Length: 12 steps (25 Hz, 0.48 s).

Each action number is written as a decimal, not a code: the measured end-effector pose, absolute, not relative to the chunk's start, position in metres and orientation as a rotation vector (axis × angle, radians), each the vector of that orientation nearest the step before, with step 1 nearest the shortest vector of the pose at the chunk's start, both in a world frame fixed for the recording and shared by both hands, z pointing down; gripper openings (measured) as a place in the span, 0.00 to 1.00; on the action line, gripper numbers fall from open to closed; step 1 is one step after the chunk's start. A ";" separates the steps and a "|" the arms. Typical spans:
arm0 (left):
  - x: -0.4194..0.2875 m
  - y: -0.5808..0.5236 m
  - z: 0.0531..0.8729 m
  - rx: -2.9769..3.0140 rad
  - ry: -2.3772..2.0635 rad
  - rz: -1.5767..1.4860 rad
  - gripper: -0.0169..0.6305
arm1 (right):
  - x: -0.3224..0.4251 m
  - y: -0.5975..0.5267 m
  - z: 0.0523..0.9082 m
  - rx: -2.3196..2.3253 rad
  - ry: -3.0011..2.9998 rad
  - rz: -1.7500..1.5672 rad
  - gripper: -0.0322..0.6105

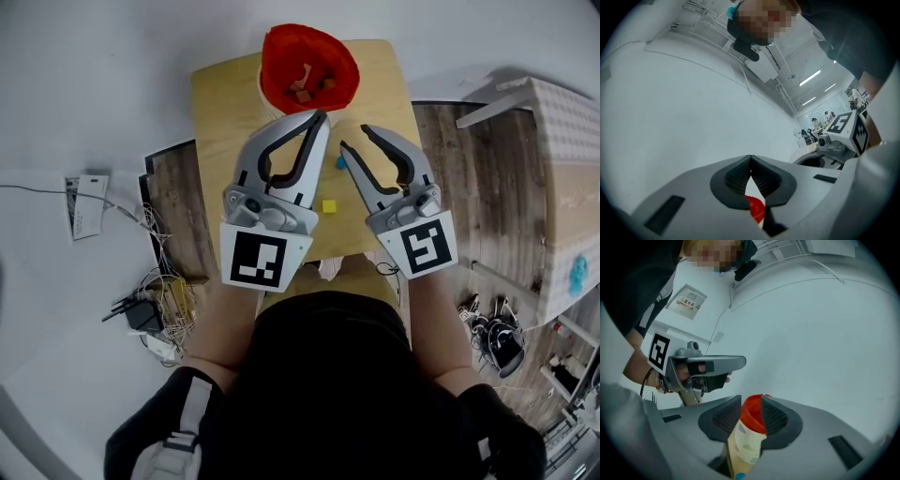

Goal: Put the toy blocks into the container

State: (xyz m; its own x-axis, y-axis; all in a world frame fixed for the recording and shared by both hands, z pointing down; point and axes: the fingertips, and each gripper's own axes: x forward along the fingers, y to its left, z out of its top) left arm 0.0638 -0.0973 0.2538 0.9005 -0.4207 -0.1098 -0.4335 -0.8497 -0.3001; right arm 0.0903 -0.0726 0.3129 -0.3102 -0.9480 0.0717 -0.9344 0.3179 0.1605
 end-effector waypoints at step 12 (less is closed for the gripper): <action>0.063 -0.111 0.277 -2.779 0.695 0.005 0.04 | 0.092 -0.079 0.448 1.557 -2.341 0.247 0.37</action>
State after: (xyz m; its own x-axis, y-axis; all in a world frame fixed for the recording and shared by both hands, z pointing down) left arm 0.0627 -0.1105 0.2771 0.8846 -0.4611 -0.0697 -0.4621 -0.8466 -0.2642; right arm 0.0918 -0.0788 0.4480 -0.3560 -0.8646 0.3547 -0.9196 0.3916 0.0315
